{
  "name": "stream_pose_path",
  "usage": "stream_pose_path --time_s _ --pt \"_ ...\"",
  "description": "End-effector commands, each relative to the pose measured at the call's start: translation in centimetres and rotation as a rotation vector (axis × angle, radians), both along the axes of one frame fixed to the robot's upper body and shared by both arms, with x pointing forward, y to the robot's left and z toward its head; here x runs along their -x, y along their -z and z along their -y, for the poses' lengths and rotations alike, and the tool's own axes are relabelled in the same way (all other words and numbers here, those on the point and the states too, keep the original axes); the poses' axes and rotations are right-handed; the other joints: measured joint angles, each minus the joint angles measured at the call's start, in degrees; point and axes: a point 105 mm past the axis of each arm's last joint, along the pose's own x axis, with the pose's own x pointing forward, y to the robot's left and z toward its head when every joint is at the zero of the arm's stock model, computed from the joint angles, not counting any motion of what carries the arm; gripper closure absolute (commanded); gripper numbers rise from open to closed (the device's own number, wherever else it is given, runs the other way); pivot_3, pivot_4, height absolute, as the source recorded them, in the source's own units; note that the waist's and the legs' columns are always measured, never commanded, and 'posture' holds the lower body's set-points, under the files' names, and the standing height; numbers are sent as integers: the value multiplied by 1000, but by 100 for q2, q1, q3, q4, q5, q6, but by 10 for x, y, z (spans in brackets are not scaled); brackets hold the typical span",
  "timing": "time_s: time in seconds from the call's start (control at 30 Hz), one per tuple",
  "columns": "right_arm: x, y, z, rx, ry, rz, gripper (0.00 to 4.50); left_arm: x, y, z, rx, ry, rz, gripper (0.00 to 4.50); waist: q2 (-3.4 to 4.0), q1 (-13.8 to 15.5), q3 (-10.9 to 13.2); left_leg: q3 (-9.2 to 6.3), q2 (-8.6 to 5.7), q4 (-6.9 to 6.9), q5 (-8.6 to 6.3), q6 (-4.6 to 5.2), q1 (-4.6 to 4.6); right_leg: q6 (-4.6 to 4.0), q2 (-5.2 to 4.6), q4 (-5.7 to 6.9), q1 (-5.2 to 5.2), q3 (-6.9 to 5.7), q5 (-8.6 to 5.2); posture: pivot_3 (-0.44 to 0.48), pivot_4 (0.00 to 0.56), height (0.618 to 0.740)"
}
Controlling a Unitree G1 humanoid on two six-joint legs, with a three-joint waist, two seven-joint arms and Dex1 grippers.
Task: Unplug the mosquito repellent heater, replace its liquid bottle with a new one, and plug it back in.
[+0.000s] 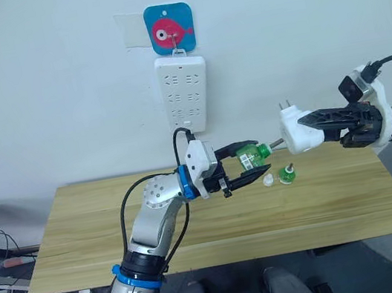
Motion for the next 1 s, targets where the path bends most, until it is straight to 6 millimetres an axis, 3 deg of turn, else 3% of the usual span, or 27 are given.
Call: stream_pose_path --time_s 0.03,0.53,1.0 --pt "5 -12 -2 -34 -6 47 1547 2 -11 3 19 10 46 2231 0 -20 0 0 0 0 0 0 0 0 0 0 0 0 0 -121 165 740" --pt "8 -14 -14 -39 21 56 1547 3 -11 9 -1 40 52 2231 0 -74 0 2 2 -1 -1 1 -1 1 2 -3 1 2 0 -123 164 740" --pt "14 -5 -16 12 6 48 1547 -2 -23 7 18 41 72 2231 0 -72 0 2 2 -2 -1 2 -1 1 3 -5 -1 3 -1 -120 163 740"
